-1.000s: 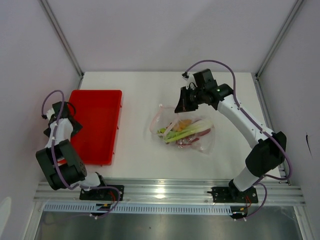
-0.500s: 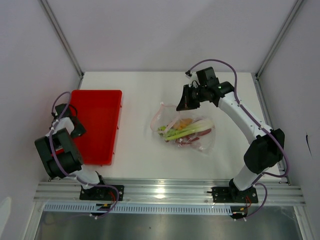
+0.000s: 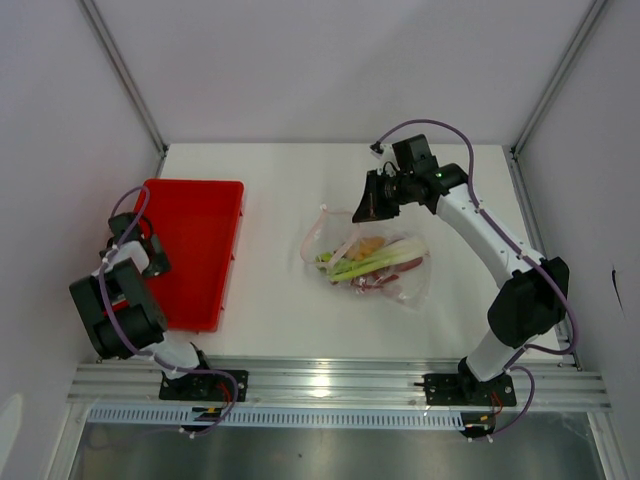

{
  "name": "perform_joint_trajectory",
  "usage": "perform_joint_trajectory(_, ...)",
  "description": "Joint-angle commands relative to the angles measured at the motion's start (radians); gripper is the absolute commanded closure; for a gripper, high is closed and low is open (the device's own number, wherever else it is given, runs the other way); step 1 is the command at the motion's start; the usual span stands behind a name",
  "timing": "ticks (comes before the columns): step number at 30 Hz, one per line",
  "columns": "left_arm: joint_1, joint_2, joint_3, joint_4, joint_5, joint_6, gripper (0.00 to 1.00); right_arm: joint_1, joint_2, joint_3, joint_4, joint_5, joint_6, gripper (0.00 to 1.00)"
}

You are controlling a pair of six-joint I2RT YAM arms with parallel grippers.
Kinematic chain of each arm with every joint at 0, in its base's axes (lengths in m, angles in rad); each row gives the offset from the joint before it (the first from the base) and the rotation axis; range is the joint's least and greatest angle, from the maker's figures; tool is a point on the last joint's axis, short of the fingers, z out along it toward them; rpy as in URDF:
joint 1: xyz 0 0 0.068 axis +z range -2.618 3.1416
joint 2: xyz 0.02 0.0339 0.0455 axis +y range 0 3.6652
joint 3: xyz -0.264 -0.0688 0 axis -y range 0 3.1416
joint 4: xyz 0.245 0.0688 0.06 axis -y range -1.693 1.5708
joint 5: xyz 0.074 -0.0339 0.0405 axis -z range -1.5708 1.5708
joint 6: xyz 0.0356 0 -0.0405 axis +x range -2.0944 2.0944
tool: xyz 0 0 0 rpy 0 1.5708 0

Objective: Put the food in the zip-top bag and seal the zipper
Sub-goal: Pick up the fake vegetable from the bin.

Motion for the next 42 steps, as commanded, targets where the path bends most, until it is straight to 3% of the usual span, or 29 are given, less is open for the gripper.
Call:
perform_joint_trajectory(1, 0.032, -0.048, -0.076, 0.090, 0.098, 0.107, 0.01, -0.003, -0.029, 0.001, 0.010, -0.024, 0.002, 1.00)
perform_joint_trajectory(6, 0.032, -0.008, -0.038, 0.038, 0.112, 0.121, 0.03, 0.000, -0.050, -0.024, 0.013, -0.019, -0.004, 1.00)
perform_joint_trajectory(9, 0.032, 0.004, -0.046, 0.030, 0.157, 0.154, 0.12, 0.002, -0.052, -0.022, 0.011, -0.015, -0.004, 1.00)
perform_joint_trajectory(23, -0.006, 0.030, -0.027, 0.005, 0.149, 0.173, 0.24, 0.005, -0.054, 0.010, -0.001, 0.002, -0.008, 1.00)
perform_joint_trajectory(26, -0.020, 0.047, 0.005, -0.030, 0.137, 0.168, 0.31, 0.008, -0.046, 0.027, -0.003, 0.002, -0.010, 1.00)
perform_joint_trajectory(37, -0.021, -0.082, 0.070, -0.113, 0.071, 0.006, 0.22, 0.008, -0.041, 0.038, 0.014, -0.004, -0.011, 1.00)
perform_joint_trajectory(42, -0.011, -0.137, 0.056, -0.211, 0.016, -0.215, 0.19, 0.006, -0.038, 0.039, 0.014, -0.016, -0.007, 1.00)
